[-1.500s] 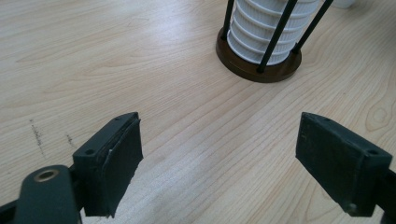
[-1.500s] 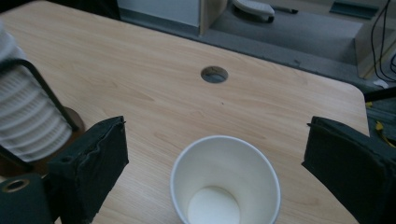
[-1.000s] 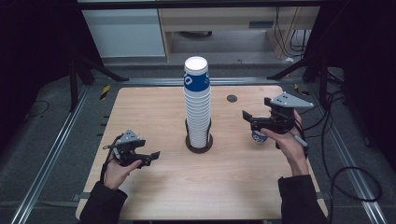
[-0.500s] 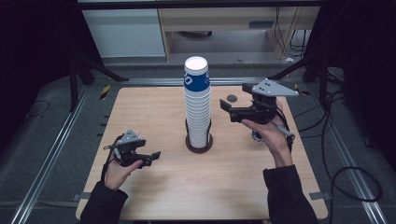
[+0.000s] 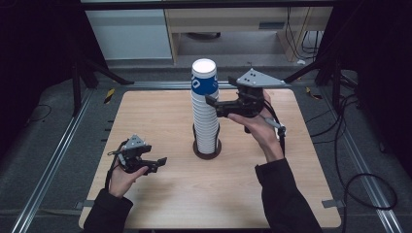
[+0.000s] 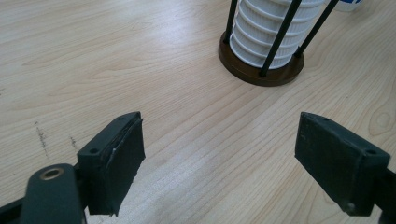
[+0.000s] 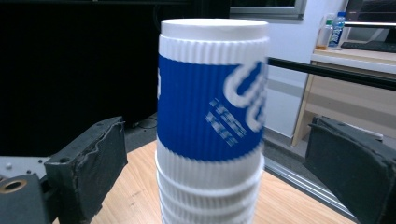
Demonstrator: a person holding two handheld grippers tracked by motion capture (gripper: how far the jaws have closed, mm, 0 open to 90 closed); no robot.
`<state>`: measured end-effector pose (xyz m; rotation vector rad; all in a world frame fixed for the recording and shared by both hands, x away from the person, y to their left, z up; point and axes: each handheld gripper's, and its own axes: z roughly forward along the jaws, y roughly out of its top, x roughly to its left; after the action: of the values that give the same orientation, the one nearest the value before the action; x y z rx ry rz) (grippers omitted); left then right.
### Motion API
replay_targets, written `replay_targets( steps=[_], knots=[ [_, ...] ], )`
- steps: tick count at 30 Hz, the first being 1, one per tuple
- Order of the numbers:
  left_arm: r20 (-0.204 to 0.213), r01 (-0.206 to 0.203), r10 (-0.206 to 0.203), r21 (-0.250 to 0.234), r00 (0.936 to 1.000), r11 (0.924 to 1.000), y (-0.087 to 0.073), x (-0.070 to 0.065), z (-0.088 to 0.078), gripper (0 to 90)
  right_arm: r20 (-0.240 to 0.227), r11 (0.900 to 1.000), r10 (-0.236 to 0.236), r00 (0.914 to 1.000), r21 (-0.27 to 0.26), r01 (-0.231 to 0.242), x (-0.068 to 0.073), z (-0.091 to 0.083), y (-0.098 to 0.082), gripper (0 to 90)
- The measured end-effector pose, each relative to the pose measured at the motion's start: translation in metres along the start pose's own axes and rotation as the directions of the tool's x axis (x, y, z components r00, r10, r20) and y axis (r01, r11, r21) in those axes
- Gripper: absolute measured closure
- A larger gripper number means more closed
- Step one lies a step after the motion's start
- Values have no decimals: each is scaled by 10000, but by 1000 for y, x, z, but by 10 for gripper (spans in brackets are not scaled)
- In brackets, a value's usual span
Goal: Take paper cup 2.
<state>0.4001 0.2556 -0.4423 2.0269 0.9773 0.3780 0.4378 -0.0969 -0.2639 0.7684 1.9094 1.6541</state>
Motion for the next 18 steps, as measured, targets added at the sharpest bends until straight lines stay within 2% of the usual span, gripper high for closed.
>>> replay_targets(
  steps=[7,18],
  knots=[
    [33,20,-19,-53,10000,10000,0,0,-1,152,86,9999,27,10000,154,-28,4,25,1,61],
    [58,8,-8,-43,10000,10000,0,0,0,152,162,9991,327,9993,257,-331,2,50,-7,96]
  ],
)
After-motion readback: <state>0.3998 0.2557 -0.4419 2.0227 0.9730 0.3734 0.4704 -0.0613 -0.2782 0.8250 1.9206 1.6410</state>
